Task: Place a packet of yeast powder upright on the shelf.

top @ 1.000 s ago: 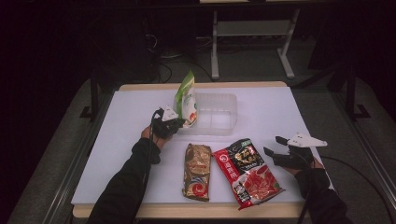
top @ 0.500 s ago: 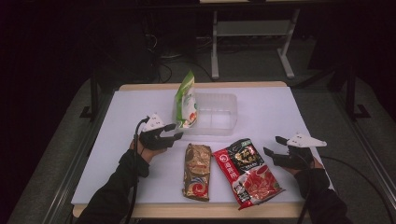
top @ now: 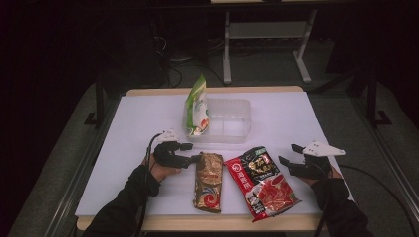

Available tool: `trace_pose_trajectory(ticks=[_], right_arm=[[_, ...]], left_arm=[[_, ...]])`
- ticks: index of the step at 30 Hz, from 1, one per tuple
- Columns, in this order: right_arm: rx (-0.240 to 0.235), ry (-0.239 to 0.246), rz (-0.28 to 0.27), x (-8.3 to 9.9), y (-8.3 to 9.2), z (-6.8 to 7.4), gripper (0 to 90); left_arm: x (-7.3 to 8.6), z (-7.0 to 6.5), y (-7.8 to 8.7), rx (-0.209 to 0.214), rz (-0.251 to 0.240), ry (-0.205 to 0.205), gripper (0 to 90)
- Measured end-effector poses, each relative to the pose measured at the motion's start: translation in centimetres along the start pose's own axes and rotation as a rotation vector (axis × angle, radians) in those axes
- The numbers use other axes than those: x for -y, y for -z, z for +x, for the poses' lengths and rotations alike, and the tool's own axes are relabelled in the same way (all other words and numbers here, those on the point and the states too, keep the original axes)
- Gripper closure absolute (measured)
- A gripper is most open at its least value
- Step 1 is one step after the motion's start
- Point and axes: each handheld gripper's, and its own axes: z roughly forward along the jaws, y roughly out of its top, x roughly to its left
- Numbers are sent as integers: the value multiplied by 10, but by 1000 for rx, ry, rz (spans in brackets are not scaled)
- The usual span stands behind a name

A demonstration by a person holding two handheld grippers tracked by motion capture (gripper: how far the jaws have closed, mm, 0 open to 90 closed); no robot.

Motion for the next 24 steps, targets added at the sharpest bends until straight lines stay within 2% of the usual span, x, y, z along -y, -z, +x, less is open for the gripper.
trace_pose_trajectory(ticks=[2, 4, 6, 8, 10, 11, 15, 17, 20, 21, 24], right_arm=[[-1, -3, 3, 0, 0, 0, 313], [-1, -1, 1, 0, 0, 0, 313], [-4, 3, 3, 0, 0, 1, 312], [-4, 3, 4, 0, -1, 1, 312], [-5, 3, 4, 0, -1, 1, 312], [-6, 4, 6, 0, -1, 1, 312], [-6, 3, 9, 1, -2, 1, 307], [-5, 2, 10, 1, -2, 1, 307], [-5, 5, 10, 0, -2, 1, 307], [-6, 5, 10, 0, -2, 2, 306], [-6, 9, 11, 0, -2, 2, 307]], left_arm=[[1, 0, -6, 16, 11, 0, 312], [2, 0, -12, 39, 18, 21, 309], [3, -1, -22, 45, 42, 28, 294], [3, -1, -26, 51, 48, 32, 282], [4, -1, -32, 40, 65, 30, 269], [3, -1, -35, 41, 65, 41, 245], [1, 0, -39, 33, 78, 44, 243], [0, -1, -42, 55, 102, 40, 243], [0, -4, -44, 71, 110, 31, 244], [0, -7, -46, 98, 123, 33, 243], [0, -9, -46, 96, 126, 27, 250]])
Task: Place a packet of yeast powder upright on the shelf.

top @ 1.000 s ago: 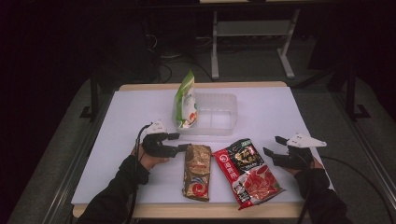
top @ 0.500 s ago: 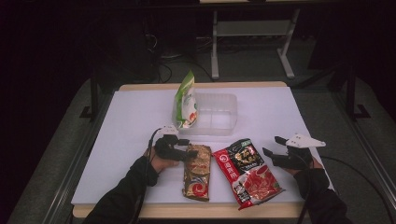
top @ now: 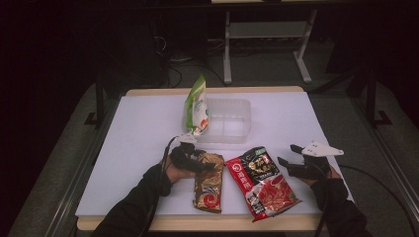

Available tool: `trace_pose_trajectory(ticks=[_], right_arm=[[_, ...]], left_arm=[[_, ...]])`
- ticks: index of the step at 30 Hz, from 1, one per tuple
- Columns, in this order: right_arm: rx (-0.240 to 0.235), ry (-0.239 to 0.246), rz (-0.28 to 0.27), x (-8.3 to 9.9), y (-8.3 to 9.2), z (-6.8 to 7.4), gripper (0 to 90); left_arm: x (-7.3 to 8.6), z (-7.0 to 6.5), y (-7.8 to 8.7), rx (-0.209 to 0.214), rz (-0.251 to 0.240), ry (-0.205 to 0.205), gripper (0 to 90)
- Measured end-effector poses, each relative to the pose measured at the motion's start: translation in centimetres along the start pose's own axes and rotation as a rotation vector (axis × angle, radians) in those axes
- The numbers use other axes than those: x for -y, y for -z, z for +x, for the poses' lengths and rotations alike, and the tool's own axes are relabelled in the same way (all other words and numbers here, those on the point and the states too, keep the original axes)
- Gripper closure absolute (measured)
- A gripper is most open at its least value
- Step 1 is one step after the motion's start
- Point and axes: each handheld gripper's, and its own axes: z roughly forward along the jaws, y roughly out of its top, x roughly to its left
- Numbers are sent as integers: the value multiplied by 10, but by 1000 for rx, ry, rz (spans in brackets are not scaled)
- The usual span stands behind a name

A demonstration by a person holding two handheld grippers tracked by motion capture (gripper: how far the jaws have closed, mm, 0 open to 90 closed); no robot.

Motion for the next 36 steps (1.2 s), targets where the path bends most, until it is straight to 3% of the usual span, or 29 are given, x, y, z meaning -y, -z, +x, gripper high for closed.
trace_pose_trajectory(ticks=[2, 4, 9, 12, 13, 14, 24, 32, 36], right_arm=[[-1, -2, 3, 0, 0, 0, 305], [-2, -4, 6, 1, 0, 0, 305], [-3, 0, 5, 0, 0, 0, 305], [-3, 3, 7, 0, -1, 0, 305], [-4, 2, 10, 0, -1, 0, 305], [-4, 2, 10, 0, -1, 0, 305], [2, 5, 2, 0, 1, 0, 305], [5, 6, -4, -1, 2, 0, 305], [7, 8, -6, -1, 2, 0, 305]], left_arm=[[0, -1, -1, 5, 4, 3, 275], [0, -3, 0, 24, -3, -2, 355], [1, -3, 2, 3, -29, -6, 590], [1, -5, 3, -19, -41, -31, 630], [0, -8, 4, -46, -54, -59, 728], [0, -8, 4, -46, -54, -59, 752], [-1, -18, 11, -85, -107, -103, 844], [-8, -29, 36, -104, -210, -135, 859], [-12, -36, 50, -89, -266, -137, 862]])
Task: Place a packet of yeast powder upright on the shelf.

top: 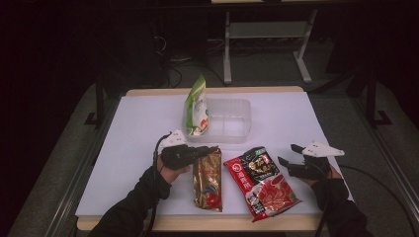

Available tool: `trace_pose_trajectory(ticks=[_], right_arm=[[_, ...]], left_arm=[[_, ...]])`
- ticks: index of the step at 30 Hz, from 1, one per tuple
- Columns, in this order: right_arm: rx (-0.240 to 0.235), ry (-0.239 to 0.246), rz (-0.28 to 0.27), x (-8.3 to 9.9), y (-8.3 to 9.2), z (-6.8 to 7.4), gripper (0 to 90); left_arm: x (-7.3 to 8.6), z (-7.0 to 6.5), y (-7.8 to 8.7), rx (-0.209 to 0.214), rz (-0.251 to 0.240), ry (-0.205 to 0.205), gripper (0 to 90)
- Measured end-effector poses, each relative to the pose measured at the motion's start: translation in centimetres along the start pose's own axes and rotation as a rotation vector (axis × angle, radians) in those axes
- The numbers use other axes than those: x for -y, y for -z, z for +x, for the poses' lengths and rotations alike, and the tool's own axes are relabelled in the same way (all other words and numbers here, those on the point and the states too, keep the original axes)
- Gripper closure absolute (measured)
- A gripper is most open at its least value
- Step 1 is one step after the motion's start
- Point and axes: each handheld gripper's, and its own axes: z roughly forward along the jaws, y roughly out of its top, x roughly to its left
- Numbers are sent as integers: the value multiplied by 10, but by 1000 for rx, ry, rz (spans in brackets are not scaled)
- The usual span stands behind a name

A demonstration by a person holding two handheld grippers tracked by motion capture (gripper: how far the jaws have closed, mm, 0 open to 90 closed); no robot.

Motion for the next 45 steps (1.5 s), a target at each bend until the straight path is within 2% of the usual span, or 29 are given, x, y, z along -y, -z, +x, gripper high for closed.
trace_pose_trajectory(ticks=[6, 10, 12, 13, 15, 16, 23, 29, 45], right_arm=[[1, 2, 0, 0, 0, 0, 305], [4, 0, -3, 0, 1, -1, 302], [5, 1, -5, 0, 1, -1, 300], [6, 4, -8, 0, 1, -1, 300], [9, 2, -11, 0, 2, -1, 298], [9, 2, -11, 0, 2, -1, 298], [14, 3, -9, 0, 2, -1, 295], [18, 1, -9, 0, 3, -1, 295], [32, 0, -22, 0, 4, -2, 306]], left_arm=[[-9, -6, 15, -11, -57, -3, 866], [-16, -14, 23, -35, -89, -22, 868], [-19, -17, 26, -23, -106, -27, 869], [-21, -18, 28, -38, -114, -33, 869], [-23, -20, 31, -31, -127, -32, 870], [-24, -22, 33, -55, -131, -41, 870], [-32, -27, 44, -80, -172, -47, 871], [-36, -27, 50, -103, -202, -53, 874], [-47, -24, 59, -154, -271, -31, 874]])
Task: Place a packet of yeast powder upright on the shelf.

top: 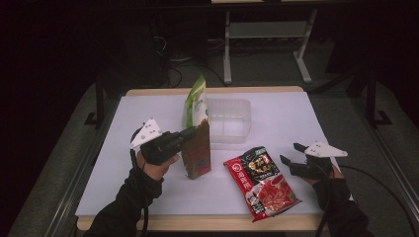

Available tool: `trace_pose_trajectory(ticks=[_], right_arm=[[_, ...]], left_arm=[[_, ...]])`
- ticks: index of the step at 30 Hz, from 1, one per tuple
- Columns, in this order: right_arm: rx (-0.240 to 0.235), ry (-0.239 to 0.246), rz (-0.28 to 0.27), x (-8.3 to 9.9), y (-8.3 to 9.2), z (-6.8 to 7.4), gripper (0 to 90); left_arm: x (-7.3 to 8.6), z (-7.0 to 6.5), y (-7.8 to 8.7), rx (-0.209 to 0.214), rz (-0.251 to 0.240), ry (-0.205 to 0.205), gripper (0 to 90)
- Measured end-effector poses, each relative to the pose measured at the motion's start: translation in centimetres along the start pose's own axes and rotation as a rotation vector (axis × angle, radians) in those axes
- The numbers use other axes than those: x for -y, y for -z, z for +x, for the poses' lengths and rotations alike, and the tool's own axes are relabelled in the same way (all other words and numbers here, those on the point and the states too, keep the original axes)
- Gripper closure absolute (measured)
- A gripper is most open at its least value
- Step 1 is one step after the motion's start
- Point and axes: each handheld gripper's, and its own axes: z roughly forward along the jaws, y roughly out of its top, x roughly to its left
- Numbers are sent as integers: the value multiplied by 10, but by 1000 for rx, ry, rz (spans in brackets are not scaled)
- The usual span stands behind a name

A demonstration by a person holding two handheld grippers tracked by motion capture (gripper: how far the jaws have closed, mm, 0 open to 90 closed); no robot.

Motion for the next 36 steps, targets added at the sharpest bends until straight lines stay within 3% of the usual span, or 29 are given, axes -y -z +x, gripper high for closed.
trace_pose_trajectory(ticks=[4, 12, 16, 25, 32, 34, 36], right_arm=[[3, -8, 1, 1, 0, -1, 306], [6, -10, 3, 1, 0, -1, 300], [9, -17, 0, 1, 0, -2, 299], [6, -20, -9, 2, 2, -3, 297], [8, -14, -8, 1, 2, -2, 298], [7, -21, -7, 2, 2, -3, 300], [6, -21, -8, 2, 2, -3, 300]], left_arm=[[-7, 3, 1, -15, -30, 25, 874], [-28, 5, -11, -53, -67, 22, 874], [-37, 9, -23, -79, -68, 35, 874], [-62, 15, -51, -141, -78, 12, 873], [-65, 25, -76, -192, -60, 27, 873], [-65, 28, -83, -219, -53, 12, 873], [-65, 32, -89, -229, -56, 32, 873]])
